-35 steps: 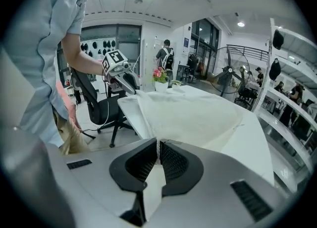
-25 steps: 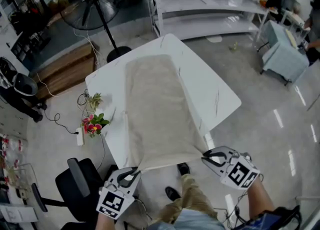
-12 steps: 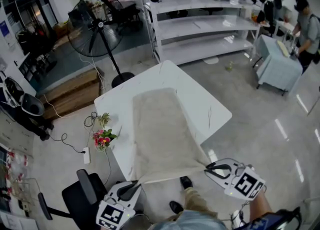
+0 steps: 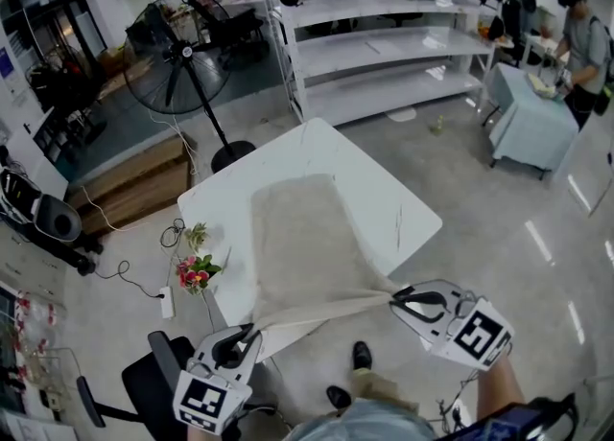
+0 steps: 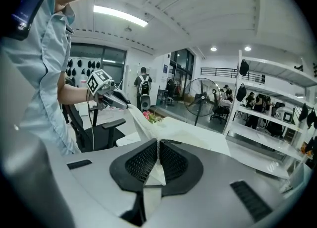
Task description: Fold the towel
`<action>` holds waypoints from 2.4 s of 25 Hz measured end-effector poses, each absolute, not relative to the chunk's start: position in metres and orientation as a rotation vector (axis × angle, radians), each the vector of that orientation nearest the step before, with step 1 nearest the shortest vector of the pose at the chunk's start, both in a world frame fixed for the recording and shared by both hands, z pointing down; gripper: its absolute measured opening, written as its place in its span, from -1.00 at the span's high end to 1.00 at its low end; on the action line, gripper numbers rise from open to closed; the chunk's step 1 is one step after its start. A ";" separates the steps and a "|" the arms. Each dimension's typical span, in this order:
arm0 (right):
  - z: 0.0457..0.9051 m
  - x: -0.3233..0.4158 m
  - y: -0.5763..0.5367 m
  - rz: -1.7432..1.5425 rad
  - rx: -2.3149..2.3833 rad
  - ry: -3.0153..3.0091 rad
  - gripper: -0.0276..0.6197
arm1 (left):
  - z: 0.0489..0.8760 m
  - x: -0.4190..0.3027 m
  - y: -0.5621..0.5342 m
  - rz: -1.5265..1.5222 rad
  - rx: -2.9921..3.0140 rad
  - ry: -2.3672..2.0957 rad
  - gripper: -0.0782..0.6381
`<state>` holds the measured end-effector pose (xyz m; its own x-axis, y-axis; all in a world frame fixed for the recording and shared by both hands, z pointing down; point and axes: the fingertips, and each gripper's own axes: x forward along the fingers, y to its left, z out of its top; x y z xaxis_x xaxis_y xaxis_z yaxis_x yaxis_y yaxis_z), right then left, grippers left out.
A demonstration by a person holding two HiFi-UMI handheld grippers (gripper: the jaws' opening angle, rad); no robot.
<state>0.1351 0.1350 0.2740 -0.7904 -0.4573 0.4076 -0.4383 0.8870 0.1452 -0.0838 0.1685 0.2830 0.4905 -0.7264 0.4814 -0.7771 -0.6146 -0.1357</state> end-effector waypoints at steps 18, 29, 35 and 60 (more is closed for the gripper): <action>0.230 0.124 -0.027 -0.125 0.749 -2.700 0.82 | 0.242 -0.092 0.018 0.780 2.570 -1.572 0.64; 0.258 0.113 -0.108 -0.075 0.819 -2.645 0.82 | 0.265 -0.106 -0.063 0.748 2.500 -1.654 0.64; 0.286 0.093 -0.160 -0.027 0.852 -2.588 0.82 | 0.290 -0.127 -0.118 0.773 2.474 -1.673 0.64; 0.485 0.048 -0.320 0.316 0.785 -2.362 0.81 | 0.491 -0.171 -0.284 0.955 2.209 -1.483 0.61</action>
